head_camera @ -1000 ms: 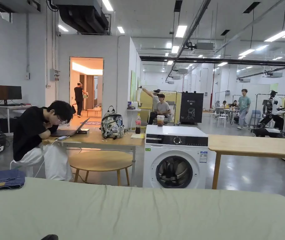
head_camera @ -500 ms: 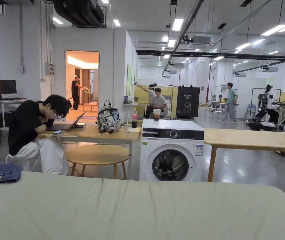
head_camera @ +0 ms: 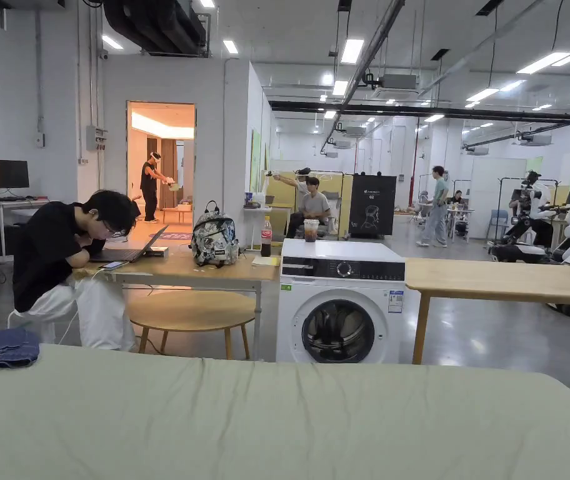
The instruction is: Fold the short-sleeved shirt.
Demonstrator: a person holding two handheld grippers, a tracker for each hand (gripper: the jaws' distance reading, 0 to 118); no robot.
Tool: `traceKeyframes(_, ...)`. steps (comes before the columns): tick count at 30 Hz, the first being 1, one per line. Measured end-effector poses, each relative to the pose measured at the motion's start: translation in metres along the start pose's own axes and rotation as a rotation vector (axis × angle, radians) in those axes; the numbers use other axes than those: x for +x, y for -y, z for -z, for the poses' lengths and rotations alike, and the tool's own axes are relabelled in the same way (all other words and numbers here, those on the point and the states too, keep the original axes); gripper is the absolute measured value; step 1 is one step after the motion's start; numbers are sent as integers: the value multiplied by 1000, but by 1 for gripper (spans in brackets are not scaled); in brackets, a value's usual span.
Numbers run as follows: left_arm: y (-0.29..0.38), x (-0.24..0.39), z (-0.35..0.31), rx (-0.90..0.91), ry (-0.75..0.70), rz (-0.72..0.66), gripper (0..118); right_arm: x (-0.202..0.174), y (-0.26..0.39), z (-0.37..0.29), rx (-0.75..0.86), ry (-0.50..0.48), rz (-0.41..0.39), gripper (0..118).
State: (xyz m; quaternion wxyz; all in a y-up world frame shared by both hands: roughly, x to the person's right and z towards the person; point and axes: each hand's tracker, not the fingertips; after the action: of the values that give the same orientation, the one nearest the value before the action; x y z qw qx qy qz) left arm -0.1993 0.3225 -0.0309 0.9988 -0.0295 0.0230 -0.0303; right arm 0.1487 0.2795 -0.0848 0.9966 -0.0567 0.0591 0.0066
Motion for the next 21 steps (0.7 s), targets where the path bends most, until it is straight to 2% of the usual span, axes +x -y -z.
traceKeyframes(6, 0, 2, -2, 13, -17, 24, 0, 0, 1, 0, -2, 9, 6, 0)
traceKeyframes(7, -1, 2, -2, 13, -18, 30, 5, 0, 0, 0, 2, 19, -2, 2)
traceKeyframes(8, -1, 2, -2, 16, -19, 36, 25, -1, 0, -1, 7, 17, -7, 28)
traceKeyframes(9, -1, 2, -3, 20, -19, 41, 46, 0, 0, 0, 5, 5, -9, 60)
traceKeyframes(10, -1, 3, -3, 24, -21, 39, 65, 0, -1, 1, -4, -6, -6, 85)
traceKeyframes(11, -1, 4, -4, 40, -43, 31, 86, -1, -2, 1, -2, 3, -11, 99)
traceKeyframes(12, -2, 4, -4, 40, -43, 31, 96, -3, -1, -2, 16, 3, -23, 100)
traceKeyframes(13, -2, 3, -5, 53, -50, 21, 98, -4, -1, -5, 32, -8, -29, 100)
traceKeyframes(21, -5, 4, -4, 37, -4, 27, 98, -13, -6, 0, 13, 19, -72, 101)
